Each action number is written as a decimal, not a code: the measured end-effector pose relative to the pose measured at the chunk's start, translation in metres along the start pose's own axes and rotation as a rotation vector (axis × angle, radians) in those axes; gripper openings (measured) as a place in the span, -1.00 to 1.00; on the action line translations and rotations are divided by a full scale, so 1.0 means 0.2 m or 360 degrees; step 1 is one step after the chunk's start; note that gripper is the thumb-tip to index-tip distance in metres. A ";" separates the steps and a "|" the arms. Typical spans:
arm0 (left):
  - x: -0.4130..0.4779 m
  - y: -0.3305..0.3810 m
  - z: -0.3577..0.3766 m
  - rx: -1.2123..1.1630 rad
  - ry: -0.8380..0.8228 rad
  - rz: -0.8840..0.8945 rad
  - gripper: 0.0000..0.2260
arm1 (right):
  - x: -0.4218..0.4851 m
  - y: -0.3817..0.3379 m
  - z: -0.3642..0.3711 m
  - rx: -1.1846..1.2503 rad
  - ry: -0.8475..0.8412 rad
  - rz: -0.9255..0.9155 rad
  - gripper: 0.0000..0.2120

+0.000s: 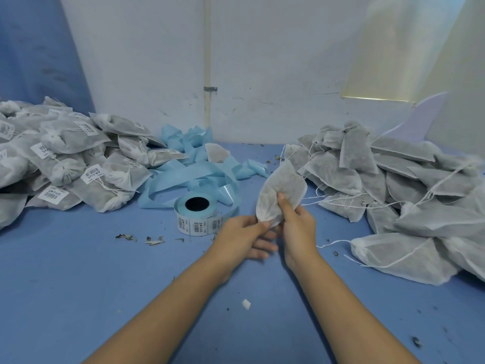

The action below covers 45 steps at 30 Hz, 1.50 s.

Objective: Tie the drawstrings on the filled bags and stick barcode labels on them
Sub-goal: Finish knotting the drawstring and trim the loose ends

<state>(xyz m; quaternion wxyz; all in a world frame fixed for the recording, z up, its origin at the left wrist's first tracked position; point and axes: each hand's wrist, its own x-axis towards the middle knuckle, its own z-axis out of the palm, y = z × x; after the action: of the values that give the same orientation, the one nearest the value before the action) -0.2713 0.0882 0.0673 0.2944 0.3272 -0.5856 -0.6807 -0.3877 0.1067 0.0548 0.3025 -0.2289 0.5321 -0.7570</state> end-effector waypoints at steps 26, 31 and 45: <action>0.05 -0.04 -0.07 -0.0173 0.0042 0.0091 -0.73 | -0.15 0.00 0.09 -0.0352 -0.0318 0.0110 -0.84; 0.04 -0.01 -0.09 -0.0123 -0.0081 -0.0033 -0.75 | -0.13 -0.05 0.08 -0.0278 -0.0261 0.0216 -0.81; 0.03 -0.08 -0.08 0.0890 0.0465 0.0536 -0.91 | -0.08 -0.08 0.02 -0.0007 -0.0442 0.0479 -0.88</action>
<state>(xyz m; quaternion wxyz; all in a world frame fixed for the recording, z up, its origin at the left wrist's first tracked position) -0.2623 0.0761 0.0494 0.3822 0.3878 -0.7467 -0.3820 -0.3765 0.1185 0.0705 0.4822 -0.2495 0.5152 -0.6632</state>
